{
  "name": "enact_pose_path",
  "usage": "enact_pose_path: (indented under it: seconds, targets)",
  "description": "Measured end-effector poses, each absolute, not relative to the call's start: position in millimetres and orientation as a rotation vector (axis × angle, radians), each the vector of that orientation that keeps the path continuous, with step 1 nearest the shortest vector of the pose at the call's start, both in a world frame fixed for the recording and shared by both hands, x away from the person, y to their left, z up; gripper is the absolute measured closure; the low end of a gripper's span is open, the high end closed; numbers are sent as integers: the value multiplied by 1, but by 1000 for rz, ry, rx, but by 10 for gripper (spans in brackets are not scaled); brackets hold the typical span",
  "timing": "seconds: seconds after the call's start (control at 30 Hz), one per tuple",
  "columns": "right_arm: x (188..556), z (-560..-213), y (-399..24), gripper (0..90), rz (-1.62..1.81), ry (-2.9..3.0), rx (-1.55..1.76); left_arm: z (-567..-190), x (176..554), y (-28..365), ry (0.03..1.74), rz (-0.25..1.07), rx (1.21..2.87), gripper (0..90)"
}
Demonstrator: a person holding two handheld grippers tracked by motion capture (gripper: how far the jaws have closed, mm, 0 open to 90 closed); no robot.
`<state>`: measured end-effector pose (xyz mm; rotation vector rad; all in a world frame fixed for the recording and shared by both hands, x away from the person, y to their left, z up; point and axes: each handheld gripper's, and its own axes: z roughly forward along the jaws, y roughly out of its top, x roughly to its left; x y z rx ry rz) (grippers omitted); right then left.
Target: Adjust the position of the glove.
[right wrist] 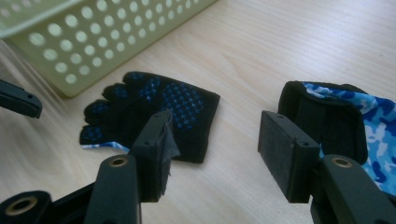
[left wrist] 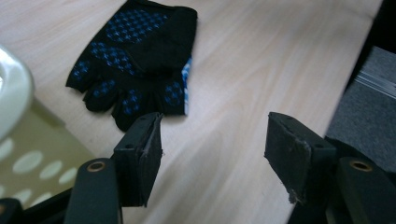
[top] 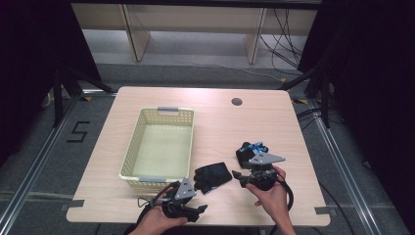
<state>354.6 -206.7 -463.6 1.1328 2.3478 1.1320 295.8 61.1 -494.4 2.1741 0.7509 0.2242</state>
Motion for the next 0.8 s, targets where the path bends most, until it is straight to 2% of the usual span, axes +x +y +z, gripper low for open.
enact_pose_path:
  seconds: [0.27,0.47,0.8]
  targets:
    - [367,-471,-201,506,1094,2393,1116,-497,300,35,716,294,2229,386]
    - [371,-474,-198,530,1092,2426,1149,-496,307,33,765,358,2242,387]
    - [385,-486,-183,547,1053,2467,1175,-496,315,26,763,383,2268,392]
